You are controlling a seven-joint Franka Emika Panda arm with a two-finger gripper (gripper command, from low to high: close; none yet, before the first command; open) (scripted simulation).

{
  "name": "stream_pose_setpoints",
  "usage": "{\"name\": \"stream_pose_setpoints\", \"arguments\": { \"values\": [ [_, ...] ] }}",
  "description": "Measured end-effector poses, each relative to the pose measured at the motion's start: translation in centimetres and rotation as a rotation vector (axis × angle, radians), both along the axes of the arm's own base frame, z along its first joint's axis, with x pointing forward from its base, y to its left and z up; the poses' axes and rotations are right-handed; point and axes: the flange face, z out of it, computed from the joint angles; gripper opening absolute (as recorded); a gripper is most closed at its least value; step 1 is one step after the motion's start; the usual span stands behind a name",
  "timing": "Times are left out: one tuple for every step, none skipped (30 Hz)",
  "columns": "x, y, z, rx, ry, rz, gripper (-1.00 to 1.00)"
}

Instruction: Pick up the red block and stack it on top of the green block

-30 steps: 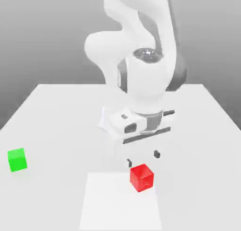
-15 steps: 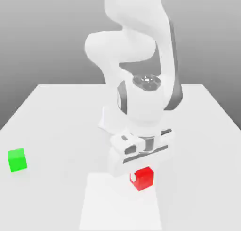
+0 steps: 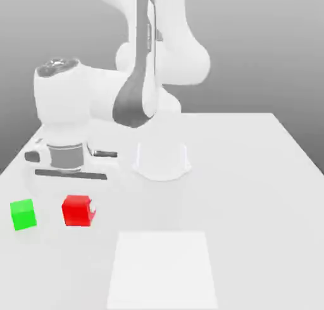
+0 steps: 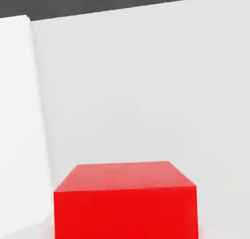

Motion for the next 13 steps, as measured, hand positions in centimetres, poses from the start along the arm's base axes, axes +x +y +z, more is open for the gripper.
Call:
{"name": "stream_pose_setpoints", "arguments": {
  "values": [
    [-1.5, -2.5, 0.2, -0.001, 0.001, -0.069, -1.00],
    [-3.3, -4.9, 0.5, -0.001, 0.001, -0.138, -1.00],
    [-5.1, -7.1, 0.7, -0.002, 0.002, -0.207, -1.00],
    [-7.0, -9.0, 0.8, -0.002, 0.002, -0.268, -1.00],
    [-8.8, -10.5, 0.3, -0.003, 0.002, -0.323, -1.00],
    [-9.1, -10.9, -0.5, -0.003, 0.001, -0.334, -1.00],
    [-7.3, -9.9, -1.4, -0.004, 0.001, -0.285, -1.00],
    [-6.9, -9.6, -2.4, -0.003, 0.001, -0.273, -1.00],
    [-6.8, -9.5, -3.5, -0.003, 0.001, -0.270, -1.00],
    [-6.9, -9.4, -4.7, -0.004, 0.002, -0.270, -1.00],
    [-6.9, -9.4, -5.2, -0.004, 0.003, -0.270, 1.00],
    [-6.9, -9.4, -5.2, -0.004, 0.003, -0.270, 1.00],
    [-6.9, -9.4, -5.2, -0.004, 0.003, -0.270, 1.00]
  ]
}}
